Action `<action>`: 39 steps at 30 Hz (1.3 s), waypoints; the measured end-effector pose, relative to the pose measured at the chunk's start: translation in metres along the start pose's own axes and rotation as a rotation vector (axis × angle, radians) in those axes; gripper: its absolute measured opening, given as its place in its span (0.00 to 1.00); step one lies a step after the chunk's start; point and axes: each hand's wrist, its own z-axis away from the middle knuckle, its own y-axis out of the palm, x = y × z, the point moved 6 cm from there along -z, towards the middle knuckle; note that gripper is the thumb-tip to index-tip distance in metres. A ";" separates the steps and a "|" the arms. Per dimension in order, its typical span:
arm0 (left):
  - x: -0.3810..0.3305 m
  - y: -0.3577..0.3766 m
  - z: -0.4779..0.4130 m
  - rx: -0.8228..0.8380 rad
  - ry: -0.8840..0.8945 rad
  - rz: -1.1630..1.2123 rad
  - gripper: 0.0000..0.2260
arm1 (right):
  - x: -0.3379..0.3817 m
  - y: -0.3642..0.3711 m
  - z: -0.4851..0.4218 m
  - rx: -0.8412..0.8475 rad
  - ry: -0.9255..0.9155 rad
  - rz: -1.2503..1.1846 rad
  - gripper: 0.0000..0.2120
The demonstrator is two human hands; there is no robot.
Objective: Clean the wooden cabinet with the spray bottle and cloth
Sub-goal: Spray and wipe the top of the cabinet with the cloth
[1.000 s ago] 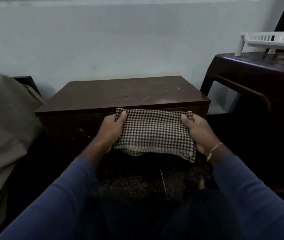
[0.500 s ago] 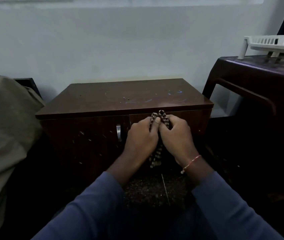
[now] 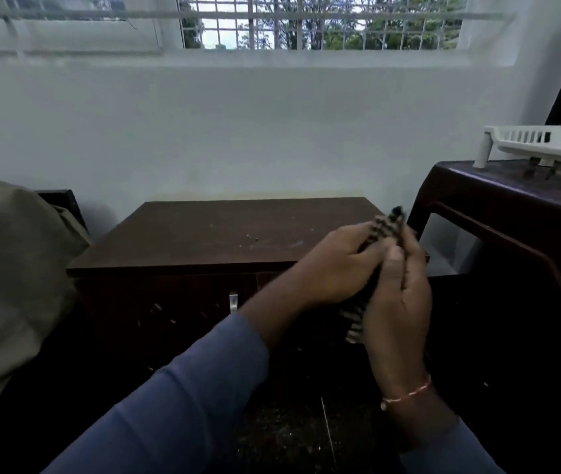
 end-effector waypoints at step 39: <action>0.171 -0.188 0.013 -0.624 -0.331 -0.497 0.24 | -0.076 0.097 -0.045 0.858 -0.394 0.958 0.23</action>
